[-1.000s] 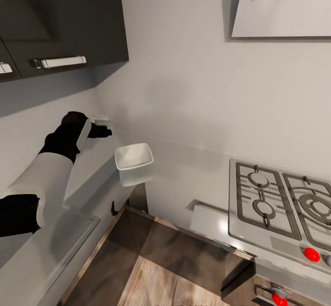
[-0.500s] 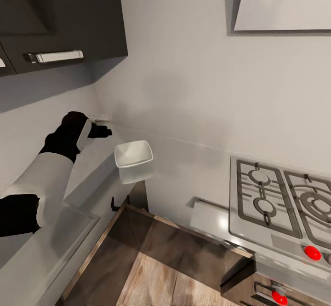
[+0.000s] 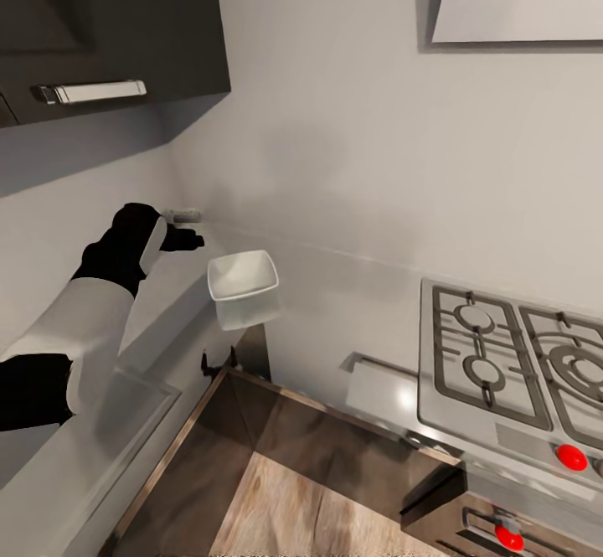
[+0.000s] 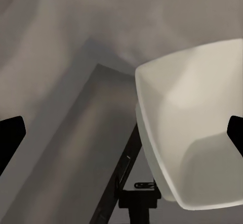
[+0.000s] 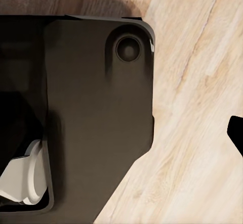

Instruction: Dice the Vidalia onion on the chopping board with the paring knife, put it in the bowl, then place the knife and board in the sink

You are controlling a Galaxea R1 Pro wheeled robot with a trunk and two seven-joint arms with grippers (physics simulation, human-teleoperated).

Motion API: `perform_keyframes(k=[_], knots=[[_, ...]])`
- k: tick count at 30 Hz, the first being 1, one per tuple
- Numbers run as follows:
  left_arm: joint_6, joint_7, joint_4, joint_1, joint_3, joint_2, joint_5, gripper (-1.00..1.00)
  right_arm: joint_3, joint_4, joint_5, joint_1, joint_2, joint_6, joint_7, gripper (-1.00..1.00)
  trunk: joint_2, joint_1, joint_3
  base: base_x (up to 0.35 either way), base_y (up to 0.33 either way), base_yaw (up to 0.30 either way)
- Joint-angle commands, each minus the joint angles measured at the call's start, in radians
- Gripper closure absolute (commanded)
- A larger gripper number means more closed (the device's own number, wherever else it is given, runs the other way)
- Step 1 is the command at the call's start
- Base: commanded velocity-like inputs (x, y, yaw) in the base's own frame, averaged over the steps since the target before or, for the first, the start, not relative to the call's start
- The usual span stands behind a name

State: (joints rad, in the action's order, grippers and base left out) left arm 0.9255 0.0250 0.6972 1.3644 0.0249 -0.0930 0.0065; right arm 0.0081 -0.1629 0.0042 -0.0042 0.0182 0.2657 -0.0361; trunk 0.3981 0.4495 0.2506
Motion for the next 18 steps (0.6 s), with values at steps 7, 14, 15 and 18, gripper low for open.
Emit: perform_keyframes(k=[7,14,15,18], knots=[[0.004,0.003,0.000,0.001,0.002,0.003,0.001,-1.00,0.001,0.000,0.000,0.000,0.000,0.003,-0.004,-1.00,0.002,0.000,0.013,0.000,0.000,0.000],[0.004,0.003,-0.002,0.001,0.001,0.005,0.001,-1.00,0.001,0.000,0.000,0.000,0.000,0.003,-0.004,-1.00,0.002,0.000,0.024,0.000,0.000,0.000],[0.004,0.003,-0.002,0.001,0.002,0.005,0.001,-1.00,0.001,0.000,0.000,0.000,0.000,0.003,-0.004,-1.00,0.002,0.000,0.026,0.000,0.000,0.000],[0.004,0.003,-0.003,0.001,0.002,0.006,0.001,-1.00,0.001,0.000,0.000,0.000,0.000,0.003,-0.003,-1.00,0.002,0.000,0.030,0.000,0.000,0.000]])
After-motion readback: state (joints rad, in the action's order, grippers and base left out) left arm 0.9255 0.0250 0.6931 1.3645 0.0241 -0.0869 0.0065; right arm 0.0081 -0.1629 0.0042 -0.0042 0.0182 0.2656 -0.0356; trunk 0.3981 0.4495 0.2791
